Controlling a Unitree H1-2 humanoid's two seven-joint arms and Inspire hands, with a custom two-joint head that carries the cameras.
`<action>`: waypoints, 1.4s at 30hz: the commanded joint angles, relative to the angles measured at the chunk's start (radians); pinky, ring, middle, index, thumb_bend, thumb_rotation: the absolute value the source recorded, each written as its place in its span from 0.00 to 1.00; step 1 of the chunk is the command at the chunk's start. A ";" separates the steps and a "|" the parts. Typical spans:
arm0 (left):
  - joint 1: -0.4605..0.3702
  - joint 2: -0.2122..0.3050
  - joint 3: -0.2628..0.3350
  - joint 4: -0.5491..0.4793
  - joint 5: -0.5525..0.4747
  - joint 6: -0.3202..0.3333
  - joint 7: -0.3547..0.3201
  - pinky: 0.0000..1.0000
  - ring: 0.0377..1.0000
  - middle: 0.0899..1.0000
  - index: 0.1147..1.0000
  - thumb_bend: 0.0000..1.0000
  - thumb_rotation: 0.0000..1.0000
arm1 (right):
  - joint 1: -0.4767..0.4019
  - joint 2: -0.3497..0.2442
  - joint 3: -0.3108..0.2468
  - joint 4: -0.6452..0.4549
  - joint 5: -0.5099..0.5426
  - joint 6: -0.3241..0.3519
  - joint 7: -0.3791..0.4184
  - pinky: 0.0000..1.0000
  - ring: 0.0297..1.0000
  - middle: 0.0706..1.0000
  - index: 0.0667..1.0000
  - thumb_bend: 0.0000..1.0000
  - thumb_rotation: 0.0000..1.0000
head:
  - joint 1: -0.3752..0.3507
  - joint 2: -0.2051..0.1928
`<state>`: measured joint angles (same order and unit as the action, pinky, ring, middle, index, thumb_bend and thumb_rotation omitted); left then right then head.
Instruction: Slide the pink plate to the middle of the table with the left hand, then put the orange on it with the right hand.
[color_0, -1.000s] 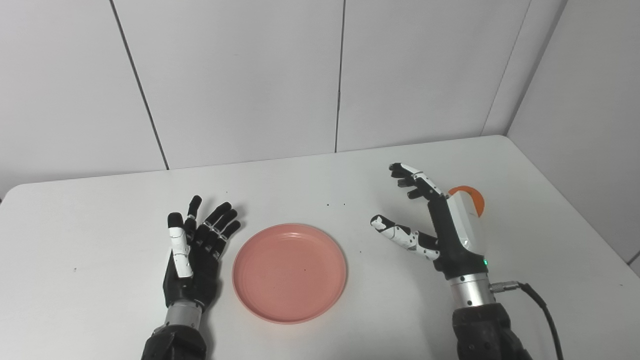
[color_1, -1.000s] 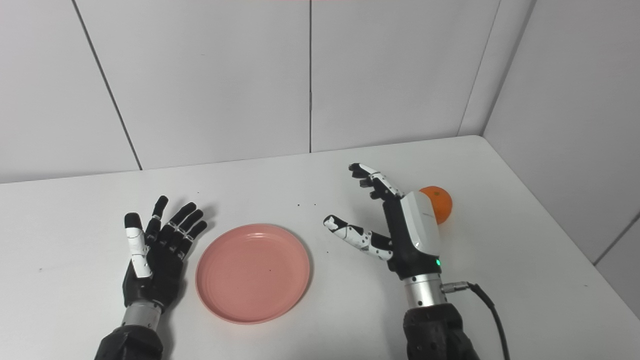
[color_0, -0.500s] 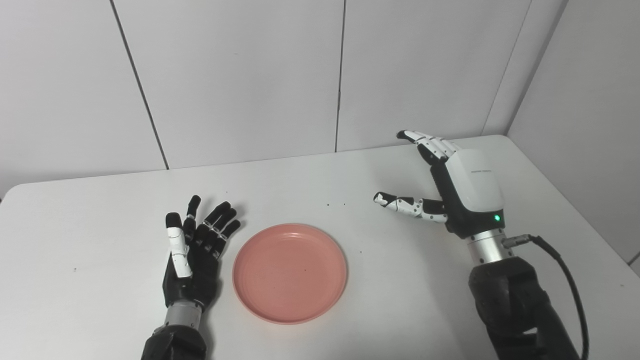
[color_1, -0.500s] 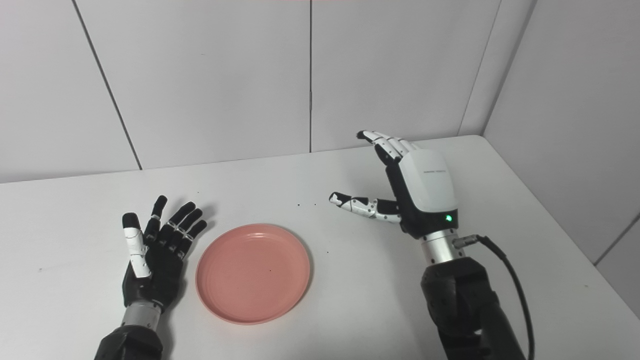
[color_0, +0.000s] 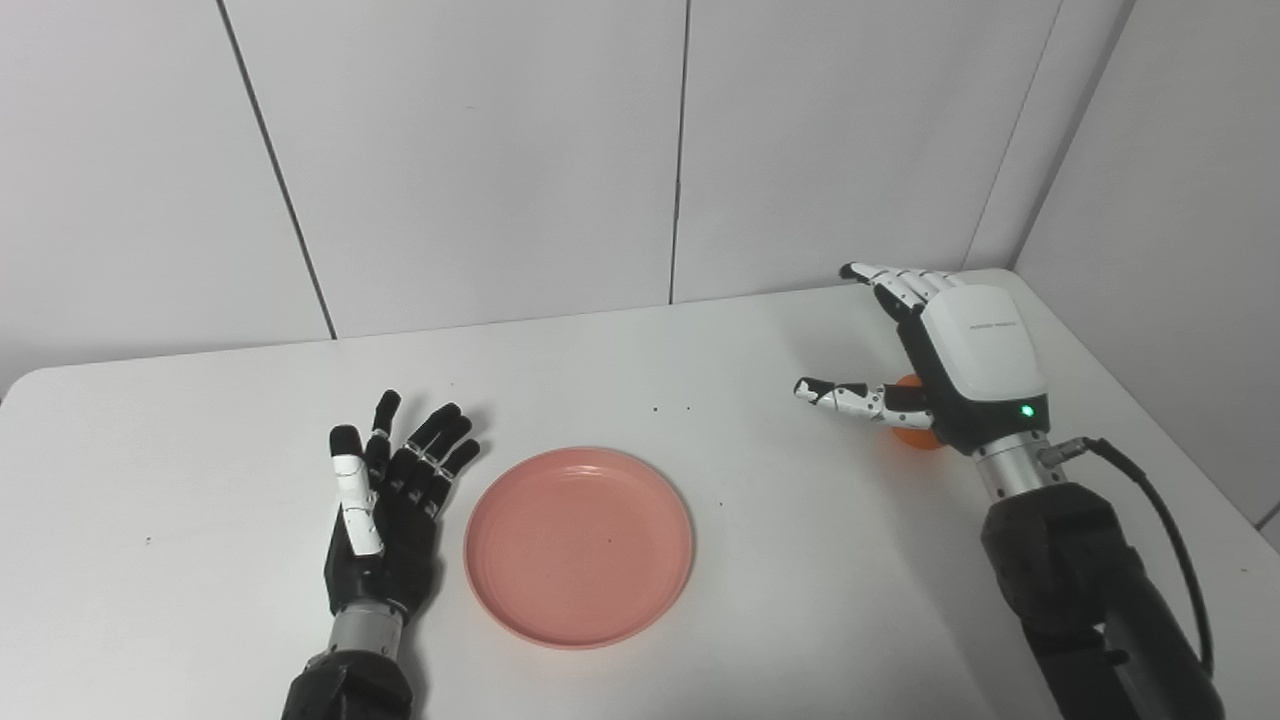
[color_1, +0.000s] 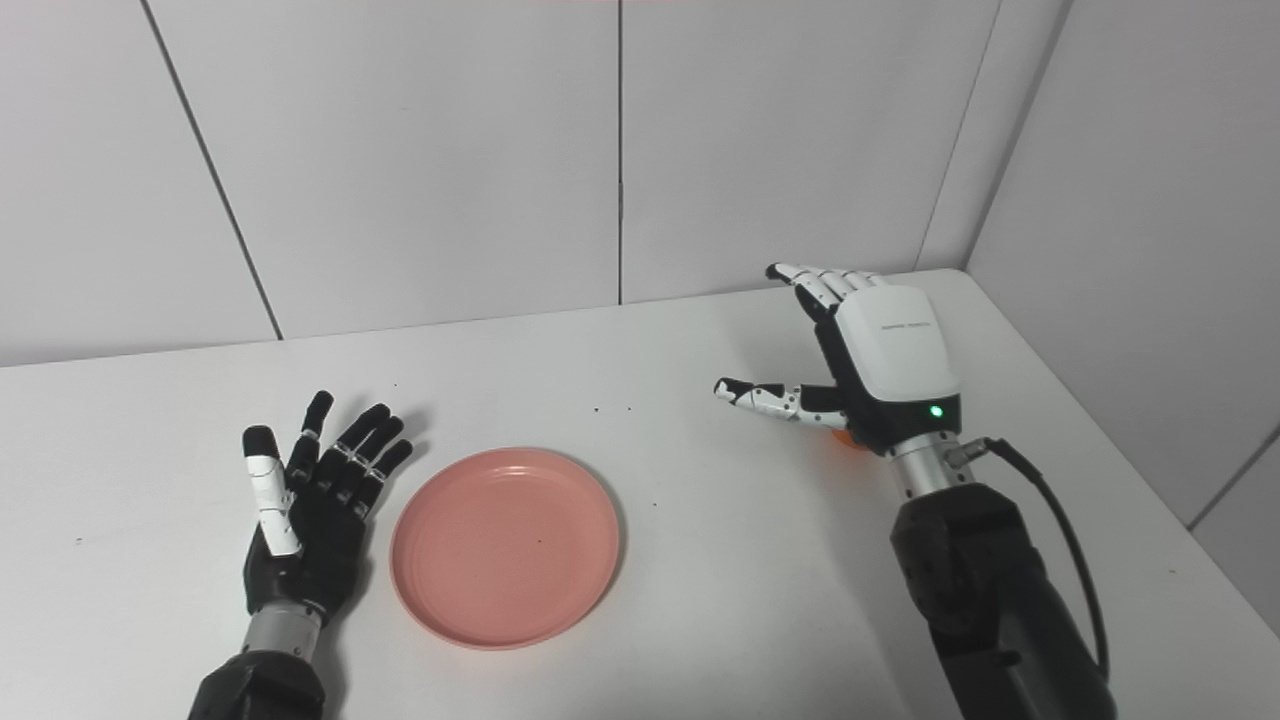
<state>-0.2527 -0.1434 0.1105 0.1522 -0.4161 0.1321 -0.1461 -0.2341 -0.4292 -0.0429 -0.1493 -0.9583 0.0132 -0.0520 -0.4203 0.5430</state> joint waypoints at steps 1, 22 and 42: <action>0.015 0.001 -0.003 0.017 0.001 0.038 0.014 0.78 0.77 0.68 0.98 0.93 0.82 | -0.043 -0.044 -0.022 0.000 -0.007 0.029 -0.014 0.77 0.76 0.76 0.75 0.93 0.88 | 0.001 0.000; 0.022 -0.005 -0.005 0.020 0.004 0.034 0.017 0.76 0.75 0.67 0.97 0.93 0.82 | -0.092 -0.096 0.012 0.252 0.008 0.067 -0.039 0.79 0.77 0.77 0.75 0.90 0.90 | 0.016 -0.012; 0.036 -0.015 -0.006 0.009 0.007 0.036 0.027 0.75 0.75 0.66 0.97 0.91 0.82 | -0.142 -0.145 0.064 0.389 0.057 0.072 -0.054 0.74 0.76 0.77 0.79 0.90 0.89 | 0.031 -0.016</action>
<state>-0.2475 -0.1510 0.1087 0.1469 -0.4161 0.1321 -0.1438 -0.3293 -0.5335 0.0286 0.2588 -0.9047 0.0669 -0.0640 -0.3896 0.5246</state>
